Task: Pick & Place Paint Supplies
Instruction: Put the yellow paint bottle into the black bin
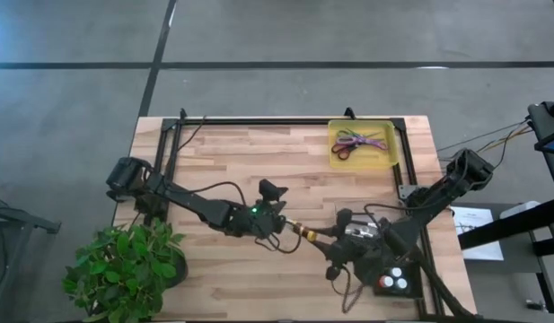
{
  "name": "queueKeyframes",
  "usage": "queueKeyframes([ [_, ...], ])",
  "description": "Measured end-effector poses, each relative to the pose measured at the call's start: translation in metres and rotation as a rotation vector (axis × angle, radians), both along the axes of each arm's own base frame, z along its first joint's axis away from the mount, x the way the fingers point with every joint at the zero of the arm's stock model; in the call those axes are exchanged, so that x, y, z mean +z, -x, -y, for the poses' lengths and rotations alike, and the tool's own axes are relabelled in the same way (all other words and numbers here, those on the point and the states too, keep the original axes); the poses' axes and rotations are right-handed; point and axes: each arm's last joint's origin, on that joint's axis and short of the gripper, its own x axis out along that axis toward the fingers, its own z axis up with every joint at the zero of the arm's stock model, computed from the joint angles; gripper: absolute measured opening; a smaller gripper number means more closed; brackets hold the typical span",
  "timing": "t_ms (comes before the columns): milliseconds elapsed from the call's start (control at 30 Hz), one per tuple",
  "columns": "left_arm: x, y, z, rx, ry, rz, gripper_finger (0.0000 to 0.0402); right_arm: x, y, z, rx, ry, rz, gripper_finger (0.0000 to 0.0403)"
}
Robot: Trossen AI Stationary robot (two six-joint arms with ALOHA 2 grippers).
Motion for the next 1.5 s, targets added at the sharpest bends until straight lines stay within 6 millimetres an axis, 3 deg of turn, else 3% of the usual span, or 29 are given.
queueKeyframes([
  [367, 0.017, 0.001, 0.005, -0.297, 0.354, 0.041, 0.0191, 0.033, 0.019, -0.035, 0.077, 0.057, 0.071, 0.011],
  [467, 0.016, 0.002, 0.002, -0.299, 0.367, 0.015, 0.0171, 0.027, 0.021, -0.037, 0.122, 0.005, 0.051, 0.011],
  [633, 0.004, 0.007, -0.006, -0.256, 0.393, -0.041, 0.0159, 0.001, 0.024, -0.032, 0.122, -0.066, 0.009, 0.011],
  [767, -0.004, 0.013, -0.003, -0.363, 0.503, -0.075, 0.0159, -0.004, 0.026, -0.031, 0.109, -0.082, 0.017, 0.011],
  [967, -0.001, 0.022, -0.003, -0.618, 0.67, 0.137, 0.0159, 0.006, 0.023, -0.038, 0.162, -0.02, 0.09, 0.011],
  [1200, -0.001, 0.045, -0.007, -0.827, 0.661, 0.537, 0.0159, 0.014, 0.023, -0.042, 0.207, 0.04, 0.131, 0.011],
  [1500, -0.004, 0.05, -0.007, -0.883, 0.669, 0.557, 0.0159, 0.021, 0.01, -0.033, 0.212, 0.098, 0.192, 0.011],
])
